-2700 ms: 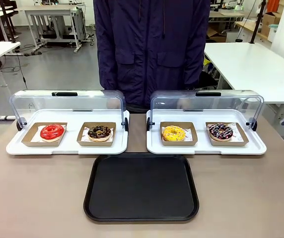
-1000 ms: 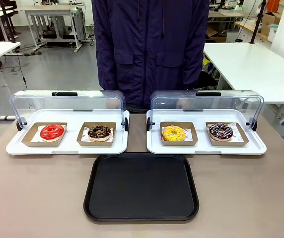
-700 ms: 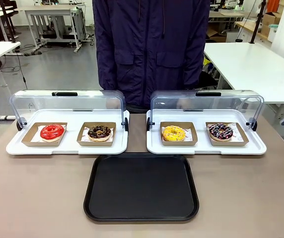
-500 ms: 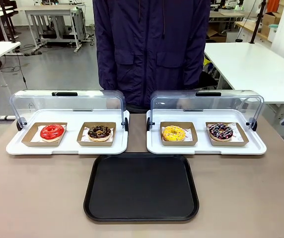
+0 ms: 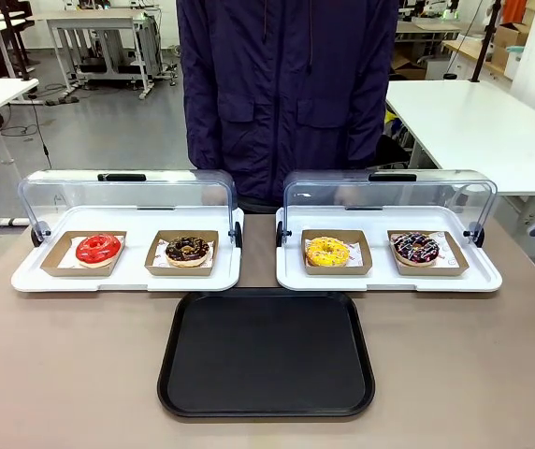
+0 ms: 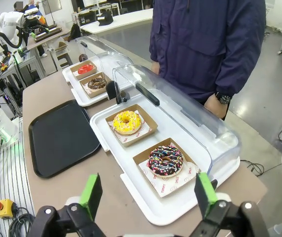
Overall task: Move the fourth donut from the left to the tray.
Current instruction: Pick up the Paper togo box containing the Donut indicated by the person and place it on the Handle tray.
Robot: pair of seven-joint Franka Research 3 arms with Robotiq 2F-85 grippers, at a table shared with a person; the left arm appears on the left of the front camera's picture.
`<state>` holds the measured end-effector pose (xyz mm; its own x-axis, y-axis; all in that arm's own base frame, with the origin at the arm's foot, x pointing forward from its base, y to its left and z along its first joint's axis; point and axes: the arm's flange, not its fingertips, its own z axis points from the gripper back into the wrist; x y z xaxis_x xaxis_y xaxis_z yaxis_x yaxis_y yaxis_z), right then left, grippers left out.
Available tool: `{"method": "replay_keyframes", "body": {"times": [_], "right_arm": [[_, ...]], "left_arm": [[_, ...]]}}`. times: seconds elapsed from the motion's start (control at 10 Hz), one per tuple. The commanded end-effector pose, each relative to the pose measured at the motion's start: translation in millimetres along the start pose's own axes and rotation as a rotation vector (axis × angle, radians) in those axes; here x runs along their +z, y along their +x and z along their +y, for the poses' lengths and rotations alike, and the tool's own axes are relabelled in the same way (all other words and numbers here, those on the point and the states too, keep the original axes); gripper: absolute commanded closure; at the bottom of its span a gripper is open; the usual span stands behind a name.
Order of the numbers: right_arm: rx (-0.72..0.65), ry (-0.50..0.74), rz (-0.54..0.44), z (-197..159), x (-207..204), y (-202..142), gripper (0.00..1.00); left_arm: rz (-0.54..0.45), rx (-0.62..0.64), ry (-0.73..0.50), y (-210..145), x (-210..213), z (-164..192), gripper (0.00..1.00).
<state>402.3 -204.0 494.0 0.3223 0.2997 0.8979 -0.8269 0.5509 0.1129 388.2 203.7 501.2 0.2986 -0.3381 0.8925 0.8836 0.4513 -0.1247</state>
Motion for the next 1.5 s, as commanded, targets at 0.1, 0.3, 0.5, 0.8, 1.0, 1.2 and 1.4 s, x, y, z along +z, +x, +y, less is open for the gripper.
{"method": "replay_keyframes", "body": {"times": [0.1,0.3,0.5,0.8,1.0,1.2,1.4], "right_arm": [[0.009,0.001,-0.018,-1.1,-1.4,2.3,0.0],[0.009,0.001,-0.018,-1.1,-1.4,2.3,0.0],[0.009,0.001,-0.018,-1.1,-1.4,2.3,0.0],[0.009,0.001,-0.018,-1.1,-1.4,2.3,0.0],[0.009,0.001,-0.018,-1.1,-1.4,2.3,0.0],[0.009,0.001,-0.018,-1.1,-1.4,2.3,0.0],[0.009,0.001,-0.018,-1.1,-1.4,2.3,0.0]], "left_arm": [[-0.006,-0.004,-0.006,1.8,1.7,-0.1,0.0],[-0.006,-0.004,-0.006,1.8,1.7,-0.1,0.0],[-0.006,-0.004,-0.006,1.8,1.7,-0.1,0.0],[-0.006,-0.004,-0.006,1.8,1.7,-0.1,0.0],[-0.006,-0.004,-0.006,1.8,1.7,-0.1,0.0],[-0.006,-0.004,-0.006,1.8,1.7,-0.1,0.0],[-0.006,-0.004,-0.006,1.8,1.7,-0.1,0.0]]}}
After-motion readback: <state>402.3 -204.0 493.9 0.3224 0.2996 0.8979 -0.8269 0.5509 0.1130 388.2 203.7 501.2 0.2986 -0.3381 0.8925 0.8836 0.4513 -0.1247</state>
